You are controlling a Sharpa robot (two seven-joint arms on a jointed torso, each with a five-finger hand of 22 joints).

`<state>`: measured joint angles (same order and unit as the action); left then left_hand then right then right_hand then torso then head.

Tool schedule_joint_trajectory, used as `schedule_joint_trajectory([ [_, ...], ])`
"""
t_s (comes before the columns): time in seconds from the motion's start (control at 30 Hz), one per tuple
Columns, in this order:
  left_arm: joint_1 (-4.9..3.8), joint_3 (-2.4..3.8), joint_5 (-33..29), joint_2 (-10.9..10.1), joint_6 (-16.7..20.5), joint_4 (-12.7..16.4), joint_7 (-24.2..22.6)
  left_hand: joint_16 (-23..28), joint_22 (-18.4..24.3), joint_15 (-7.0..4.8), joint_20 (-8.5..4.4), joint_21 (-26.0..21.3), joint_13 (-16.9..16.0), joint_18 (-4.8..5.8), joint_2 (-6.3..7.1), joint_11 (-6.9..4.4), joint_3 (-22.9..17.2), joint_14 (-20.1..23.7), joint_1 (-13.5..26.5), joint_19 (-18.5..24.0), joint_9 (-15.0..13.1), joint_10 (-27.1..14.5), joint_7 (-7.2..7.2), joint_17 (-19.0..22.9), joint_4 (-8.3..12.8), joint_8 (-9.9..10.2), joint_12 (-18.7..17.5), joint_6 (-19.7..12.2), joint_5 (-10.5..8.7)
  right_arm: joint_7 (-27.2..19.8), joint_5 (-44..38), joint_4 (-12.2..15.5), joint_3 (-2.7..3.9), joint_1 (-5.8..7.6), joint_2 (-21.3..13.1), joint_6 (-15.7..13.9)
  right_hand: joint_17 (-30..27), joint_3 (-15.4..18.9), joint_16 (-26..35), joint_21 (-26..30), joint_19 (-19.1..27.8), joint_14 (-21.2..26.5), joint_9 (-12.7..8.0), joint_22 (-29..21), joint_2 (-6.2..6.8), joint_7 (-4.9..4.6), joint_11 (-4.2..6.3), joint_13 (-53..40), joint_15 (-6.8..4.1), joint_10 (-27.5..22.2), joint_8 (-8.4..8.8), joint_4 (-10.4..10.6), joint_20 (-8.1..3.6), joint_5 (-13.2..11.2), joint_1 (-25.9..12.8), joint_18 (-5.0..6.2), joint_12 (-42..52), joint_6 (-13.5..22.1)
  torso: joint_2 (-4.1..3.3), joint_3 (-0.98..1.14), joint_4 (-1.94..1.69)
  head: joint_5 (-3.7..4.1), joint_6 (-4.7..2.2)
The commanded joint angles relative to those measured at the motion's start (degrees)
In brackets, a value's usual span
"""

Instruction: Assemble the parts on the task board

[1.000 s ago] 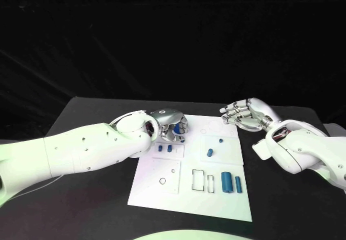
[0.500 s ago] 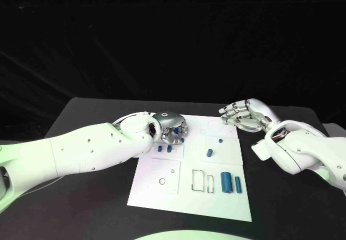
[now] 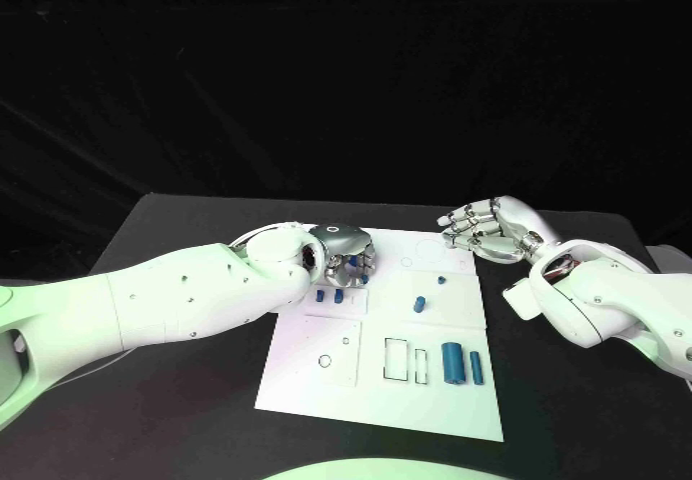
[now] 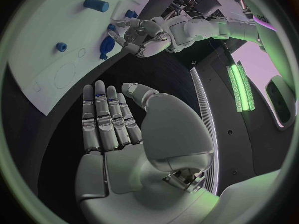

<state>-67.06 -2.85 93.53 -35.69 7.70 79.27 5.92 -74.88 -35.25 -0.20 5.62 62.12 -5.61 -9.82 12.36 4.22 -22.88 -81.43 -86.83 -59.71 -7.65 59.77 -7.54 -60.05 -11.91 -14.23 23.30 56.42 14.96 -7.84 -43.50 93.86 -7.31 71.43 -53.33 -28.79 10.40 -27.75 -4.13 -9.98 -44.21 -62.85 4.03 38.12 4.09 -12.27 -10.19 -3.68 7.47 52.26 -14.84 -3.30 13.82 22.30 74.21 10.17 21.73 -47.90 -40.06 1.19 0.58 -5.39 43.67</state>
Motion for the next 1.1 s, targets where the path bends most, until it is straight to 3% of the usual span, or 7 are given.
schedule_joint_trajectory([
  [0.03,0.03,0.03,0.3,0.4,-1.8,-0.3,0.5,-0.3,-0.2,0.16,-0.08,0.3,0.1,-0.2,-0.35,-0.06,-0.5,-0.4,-0.2,-0.3,0.1,0.6,0.01,-0.1,0.1,0.3,-0.3,0.5,0.01,-0.6,-0.6,0.1,0.0,-0.05,0.1,0.3,-0.1,-0.3,0.3,0.2,0.0,0.2,-0.1,-0.1,0.26,-1.57,-0.02,0.1,0.3,-0.4,-0.39,0.0,0.44,0.2,-0.1,0.19,0.2,0.4,-0.02,-0.03,0.01,-0.05,0.05],
  [1.1,0.12,0.05,-0.2,1.6,-4.9,-1.8,0.9,-1.3,-3.2,0.22,-0.02,2.6,0.9,0.24,-0.92,0.06,-1.3,-0.9,0.2,-1.4,0.7,2.2,-0.26,-0.9,0.6,1.7,-2.4,1.8,-0.03,-0.5,-0.6,0.2,0.0,-0.06,0.1,0.6,-0.1,-0.4,0.3,0.3,-0.1,0.2,0.0,-0.3,0.18,-1.58,-0.02,0.0,0.29,-0.4,-0.59,0.0,0.46,0.2,-0.1,0.22,0.4,0.4,0.04,0.01,0.02,0.06,0.49],
])
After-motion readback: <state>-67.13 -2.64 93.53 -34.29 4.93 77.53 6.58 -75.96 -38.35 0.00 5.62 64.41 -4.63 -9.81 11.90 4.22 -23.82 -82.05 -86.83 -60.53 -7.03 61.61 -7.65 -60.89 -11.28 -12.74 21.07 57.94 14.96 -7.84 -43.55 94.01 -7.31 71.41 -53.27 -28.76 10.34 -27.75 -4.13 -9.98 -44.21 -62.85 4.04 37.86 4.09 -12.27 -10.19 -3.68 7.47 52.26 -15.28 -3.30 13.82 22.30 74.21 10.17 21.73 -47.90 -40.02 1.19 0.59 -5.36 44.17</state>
